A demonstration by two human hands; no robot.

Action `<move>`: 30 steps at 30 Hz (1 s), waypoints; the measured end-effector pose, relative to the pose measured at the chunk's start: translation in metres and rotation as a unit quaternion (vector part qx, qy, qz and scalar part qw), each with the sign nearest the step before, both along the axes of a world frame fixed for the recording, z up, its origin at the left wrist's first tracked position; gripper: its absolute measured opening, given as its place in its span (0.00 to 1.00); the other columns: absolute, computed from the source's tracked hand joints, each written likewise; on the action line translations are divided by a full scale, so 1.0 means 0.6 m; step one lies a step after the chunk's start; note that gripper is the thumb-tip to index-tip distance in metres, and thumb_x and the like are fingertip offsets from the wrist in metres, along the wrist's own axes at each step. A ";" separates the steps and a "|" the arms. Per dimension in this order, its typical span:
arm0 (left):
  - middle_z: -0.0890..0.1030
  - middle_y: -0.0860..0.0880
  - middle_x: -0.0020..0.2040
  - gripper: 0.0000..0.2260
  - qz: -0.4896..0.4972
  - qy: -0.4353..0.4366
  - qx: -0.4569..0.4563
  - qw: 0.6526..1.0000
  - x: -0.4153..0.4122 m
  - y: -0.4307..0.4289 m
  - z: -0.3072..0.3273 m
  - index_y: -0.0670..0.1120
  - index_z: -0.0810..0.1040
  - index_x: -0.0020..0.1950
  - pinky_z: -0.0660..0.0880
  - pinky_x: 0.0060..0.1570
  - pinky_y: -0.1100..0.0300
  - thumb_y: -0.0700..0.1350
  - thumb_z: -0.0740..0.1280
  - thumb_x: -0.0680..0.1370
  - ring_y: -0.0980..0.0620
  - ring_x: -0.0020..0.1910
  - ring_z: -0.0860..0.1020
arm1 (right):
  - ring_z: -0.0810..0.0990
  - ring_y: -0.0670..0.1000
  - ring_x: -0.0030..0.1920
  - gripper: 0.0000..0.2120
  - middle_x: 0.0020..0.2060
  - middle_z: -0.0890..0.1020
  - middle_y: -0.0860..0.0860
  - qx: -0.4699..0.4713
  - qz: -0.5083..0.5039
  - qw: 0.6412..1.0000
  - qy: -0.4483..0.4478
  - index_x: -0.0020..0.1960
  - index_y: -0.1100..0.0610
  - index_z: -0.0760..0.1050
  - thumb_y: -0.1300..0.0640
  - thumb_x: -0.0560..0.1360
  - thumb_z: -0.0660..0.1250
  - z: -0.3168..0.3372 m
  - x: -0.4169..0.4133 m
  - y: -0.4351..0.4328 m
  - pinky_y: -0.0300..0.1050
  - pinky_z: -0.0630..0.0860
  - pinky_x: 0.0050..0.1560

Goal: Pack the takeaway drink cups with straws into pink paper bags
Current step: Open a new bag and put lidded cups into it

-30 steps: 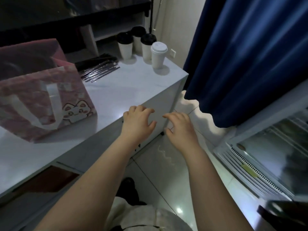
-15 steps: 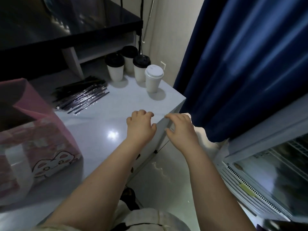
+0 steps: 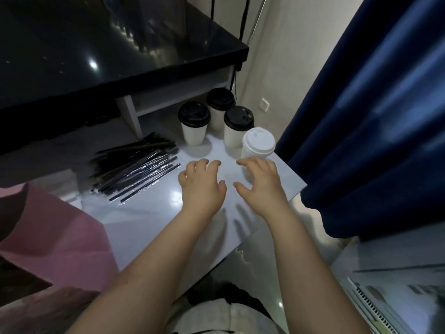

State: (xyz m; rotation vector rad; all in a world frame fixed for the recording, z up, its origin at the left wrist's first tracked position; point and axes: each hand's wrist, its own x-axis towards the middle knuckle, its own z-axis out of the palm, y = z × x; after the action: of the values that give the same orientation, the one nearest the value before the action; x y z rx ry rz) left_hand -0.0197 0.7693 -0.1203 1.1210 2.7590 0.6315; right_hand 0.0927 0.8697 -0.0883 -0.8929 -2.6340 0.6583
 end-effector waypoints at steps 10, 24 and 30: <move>0.74 0.50 0.65 0.20 0.091 0.056 0.020 0.994 -0.044 0.078 0.033 0.55 0.74 0.66 0.57 0.63 0.48 0.55 0.66 0.74 0.44 0.67 0.64 | 0.51 0.58 0.74 0.29 0.74 0.60 0.50 0.111 0.018 0.989 -0.097 0.71 0.45 0.65 0.50 0.72 0.69 0.018 -0.085 0.128 0.61 0.45 0.74; 0.77 0.50 0.63 0.17 0.244 0.074 0.053 0.965 -0.043 0.032 0.066 0.54 0.80 0.61 0.59 0.62 0.48 0.53 0.71 0.72 0.44 0.67 0.65 | 0.60 0.59 0.67 0.34 0.71 0.61 0.52 0.031 0.193 0.979 -0.062 0.73 0.44 0.62 0.50 0.70 0.71 0.015 -0.093 0.127 0.54 0.62 0.66; 0.79 0.50 0.59 0.17 0.315 0.143 0.096 0.933 -0.036 -0.049 0.153 0.52 0.80 0.60 0.65 0.59 0.46 0.50 0.72 0.71 0.42 0.64 0.69 | 0.57 0.56 0.68 0.37 0.73 0.62 0.51 0.063 0.321 0.944 0.037 0.73 0.44 0.65 0.52 0.67 0.75 0.068 -0.140 0.061 0.53 0.60 0.66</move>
State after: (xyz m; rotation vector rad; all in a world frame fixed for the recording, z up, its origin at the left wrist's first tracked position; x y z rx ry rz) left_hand -0.0412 0.7398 -0.0285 0.3291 3.3890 0.8683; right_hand 0.0087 0.9064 -0.0472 0.0518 -2.8444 0.6302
